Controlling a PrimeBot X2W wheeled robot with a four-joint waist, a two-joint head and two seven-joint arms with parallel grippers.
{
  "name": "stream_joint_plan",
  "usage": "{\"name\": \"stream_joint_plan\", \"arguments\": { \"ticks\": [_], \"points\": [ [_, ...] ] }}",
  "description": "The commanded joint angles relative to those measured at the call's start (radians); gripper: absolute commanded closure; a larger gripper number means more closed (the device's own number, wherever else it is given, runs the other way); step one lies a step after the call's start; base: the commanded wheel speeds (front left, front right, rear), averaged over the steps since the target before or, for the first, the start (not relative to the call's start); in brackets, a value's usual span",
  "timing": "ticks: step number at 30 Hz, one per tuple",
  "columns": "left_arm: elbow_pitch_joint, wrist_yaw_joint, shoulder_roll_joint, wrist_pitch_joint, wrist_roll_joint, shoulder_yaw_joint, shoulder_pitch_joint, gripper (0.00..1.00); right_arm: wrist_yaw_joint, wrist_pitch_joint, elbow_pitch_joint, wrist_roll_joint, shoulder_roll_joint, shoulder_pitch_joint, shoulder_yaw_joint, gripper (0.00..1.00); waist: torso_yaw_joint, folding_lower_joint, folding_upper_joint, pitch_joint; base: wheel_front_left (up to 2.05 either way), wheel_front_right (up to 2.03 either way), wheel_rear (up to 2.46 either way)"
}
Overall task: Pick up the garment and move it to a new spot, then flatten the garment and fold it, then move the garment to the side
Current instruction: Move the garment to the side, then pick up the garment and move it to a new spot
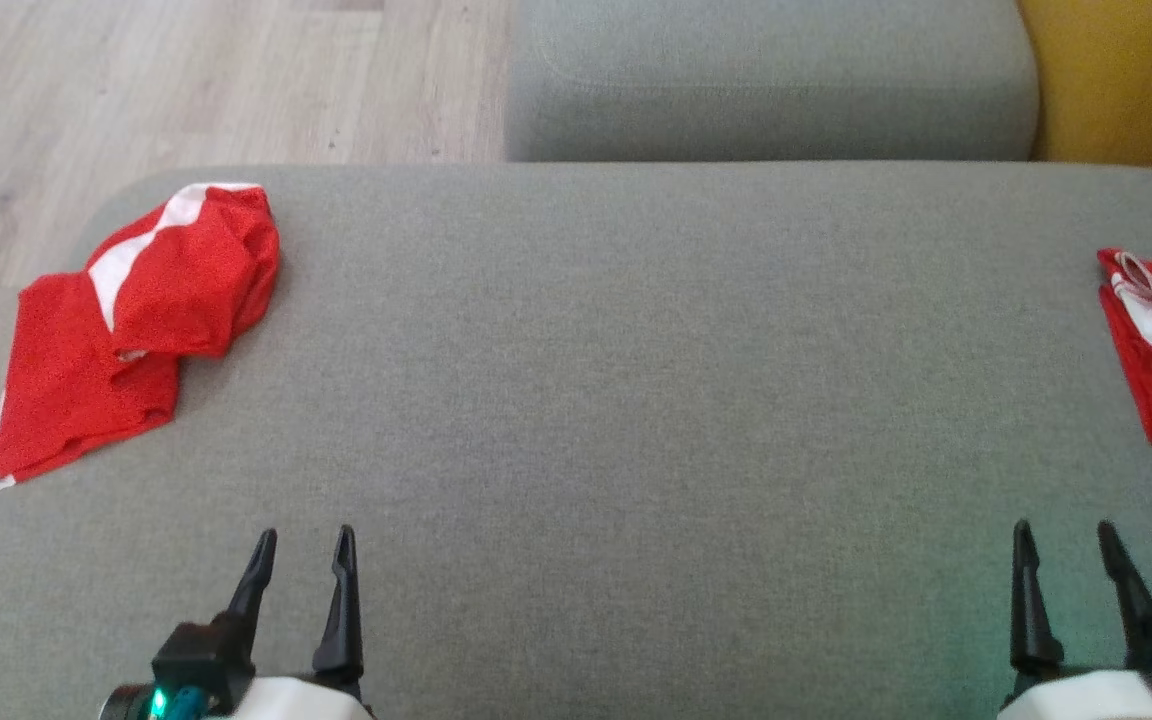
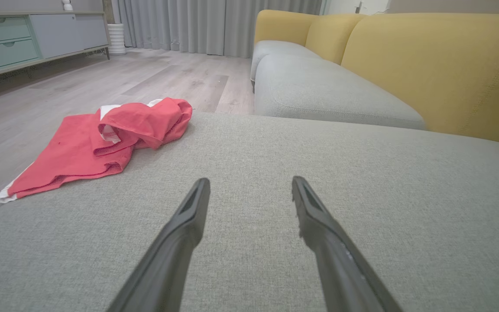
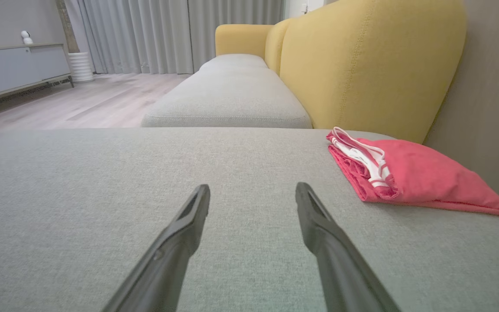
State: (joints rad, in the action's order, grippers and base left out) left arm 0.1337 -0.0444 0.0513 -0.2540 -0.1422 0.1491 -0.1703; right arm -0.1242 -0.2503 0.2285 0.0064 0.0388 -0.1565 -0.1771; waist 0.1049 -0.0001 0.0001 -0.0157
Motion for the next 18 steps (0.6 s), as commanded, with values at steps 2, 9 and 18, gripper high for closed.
{"name": "stream_joint_plan", "arguments": {
  "ticks": [2, 9, 18],
  "points": [
    [-0.03, -0.006, -0.001, -0.008, 0.004, -0.037, 0.028, 0.0, -0.007, -0.011, -0.039, 0.009, 0.012, 0.02, 0.031, 0.0, 0.002, 0.0001, -0.0001, -0.008, 0.0, 0.0, 0.0],
    [-0.033, -0.01, -0.001, -0.008, 0.0, -0.034, 0.031, 0.0, -0.007, -0.011, -0.049, 0.029, 0.012, 0.011, 0.045, 0.0, 0.0, 0.0001, -0.0001, -0.01, 0.0, 0.0, 0.0],
    [-0.028, -0.005, -0.001, -0.008, -0.003, -0.017, 0.049, 0.0, -0.007, -0.011, -0.055, 0.041, 0.011, -0.005, 0.066, 0.0, 0.102, 0.0001, -0.0001, -0.019, 0.0, 0.0, 0.0]
  ]
}}
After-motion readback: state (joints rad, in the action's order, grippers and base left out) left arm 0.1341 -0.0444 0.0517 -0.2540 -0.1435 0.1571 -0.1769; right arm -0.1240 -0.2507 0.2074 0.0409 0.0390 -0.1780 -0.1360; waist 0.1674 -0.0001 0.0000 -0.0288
